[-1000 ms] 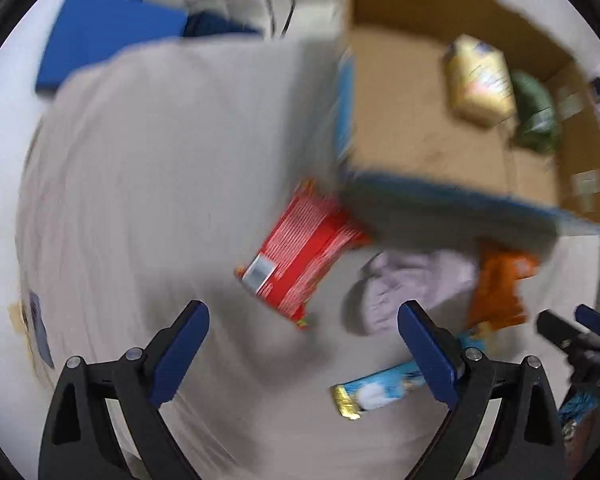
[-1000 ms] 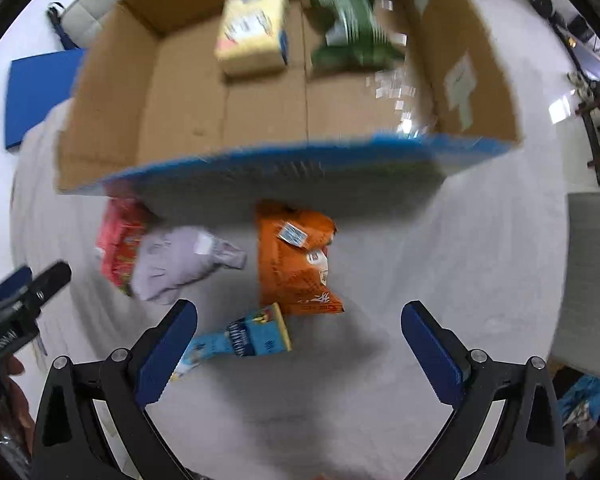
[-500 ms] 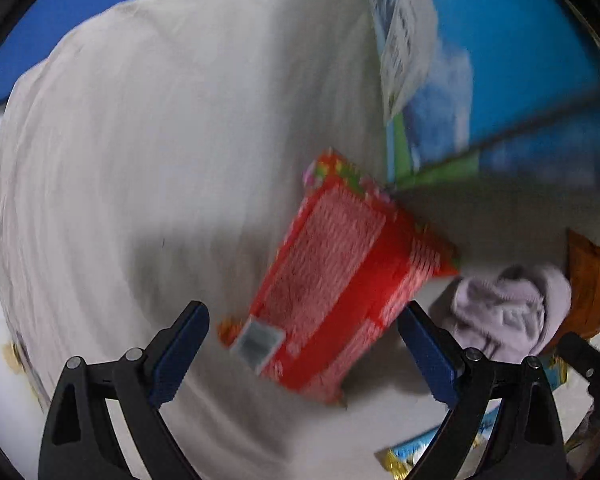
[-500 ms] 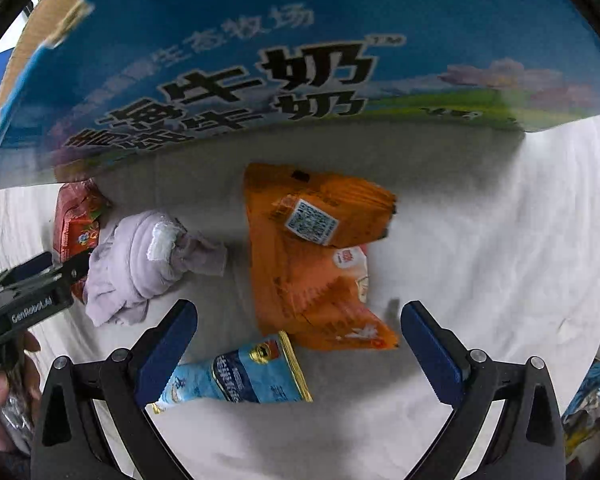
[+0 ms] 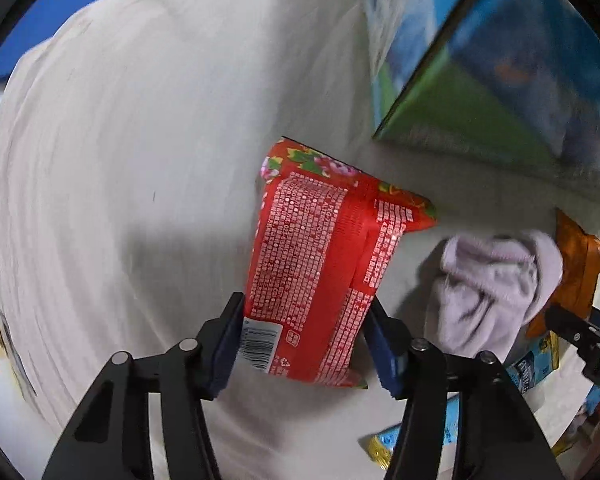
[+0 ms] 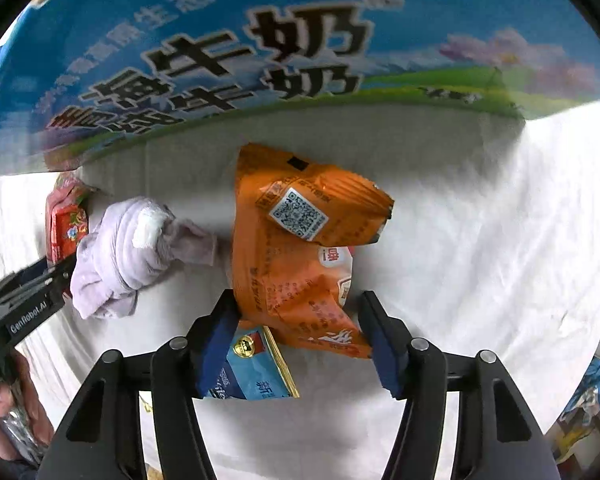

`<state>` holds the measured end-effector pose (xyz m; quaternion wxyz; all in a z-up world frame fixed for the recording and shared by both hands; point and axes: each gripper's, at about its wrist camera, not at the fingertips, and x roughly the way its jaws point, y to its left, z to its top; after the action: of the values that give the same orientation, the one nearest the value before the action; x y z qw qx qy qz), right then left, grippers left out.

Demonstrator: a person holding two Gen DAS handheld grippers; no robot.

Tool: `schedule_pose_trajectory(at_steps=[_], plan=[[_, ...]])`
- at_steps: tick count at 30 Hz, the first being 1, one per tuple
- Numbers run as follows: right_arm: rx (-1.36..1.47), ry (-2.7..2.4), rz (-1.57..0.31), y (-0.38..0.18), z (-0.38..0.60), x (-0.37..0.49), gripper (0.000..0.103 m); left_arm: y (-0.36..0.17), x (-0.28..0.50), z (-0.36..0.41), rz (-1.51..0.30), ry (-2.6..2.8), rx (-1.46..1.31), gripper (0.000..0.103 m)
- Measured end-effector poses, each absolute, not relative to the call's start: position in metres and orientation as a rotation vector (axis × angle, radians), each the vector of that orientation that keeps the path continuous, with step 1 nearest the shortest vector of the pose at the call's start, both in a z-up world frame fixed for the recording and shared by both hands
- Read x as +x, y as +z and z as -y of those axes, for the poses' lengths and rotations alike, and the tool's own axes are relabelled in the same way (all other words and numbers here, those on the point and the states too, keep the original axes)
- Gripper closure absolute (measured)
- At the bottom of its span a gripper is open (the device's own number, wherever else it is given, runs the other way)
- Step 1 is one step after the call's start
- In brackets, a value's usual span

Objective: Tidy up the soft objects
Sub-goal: 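Grasp the red wrapper with left tool while right tool grasps the orange bag, then carry the red wrapper with left tool while right tool carries the orange bag into the box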

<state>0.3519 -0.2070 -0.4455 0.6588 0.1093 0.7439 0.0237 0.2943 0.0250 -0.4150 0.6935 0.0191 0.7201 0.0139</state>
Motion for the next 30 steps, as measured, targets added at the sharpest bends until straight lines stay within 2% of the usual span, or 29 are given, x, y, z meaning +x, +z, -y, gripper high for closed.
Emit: schedule_pose_trajectory(at_steps=[7, 10, 15, 21, 22, 27, 30], plan=[[0.26, 0.069, -1.743, -0.449, 0.223, 0.331, 0.044, -0.414, 0.257, -0.029, -1.652, 0.111, -0.019, 0.052], [0.26, 0.066, -1.733, -0.45, 0.229, 0.326, 0.043, -0.414, 0.253, -0.016, -1.65, 0.117, -0.02, 0.049], [0.282, 0.034, -1.714, -0.455, 0.234, 0.332, 0.034, -0.419, 0.26, -0.012, -1.659, 0.131, -0.08, 0.048], [0.267, -0.002, -1.701, -0.457, 0.223, 0.358, 0.032, -0.428, 0.277, -0.042, -1.647, 0.121, -0.108, 0.05], [0.235, -0.008, -1.698, -0.459, 0.219, 0.362, 0.033, -0.428, 0.274, -0.046, -1.643, 0.118, -0.107, 0.053], [0.136, -0.026, -1.676, -0.457, 0.204, 0.36, 0.052, -0.415, 0.263, -0.036, -1.607, 0.13, -0.087, 0.058], [0.133, -0.01, -1.675, -0.45, 0.204, 0.357, 0.056, -0.397, 0.253, -0.034, -1.567, 0.135, -0.076, 0.059]])
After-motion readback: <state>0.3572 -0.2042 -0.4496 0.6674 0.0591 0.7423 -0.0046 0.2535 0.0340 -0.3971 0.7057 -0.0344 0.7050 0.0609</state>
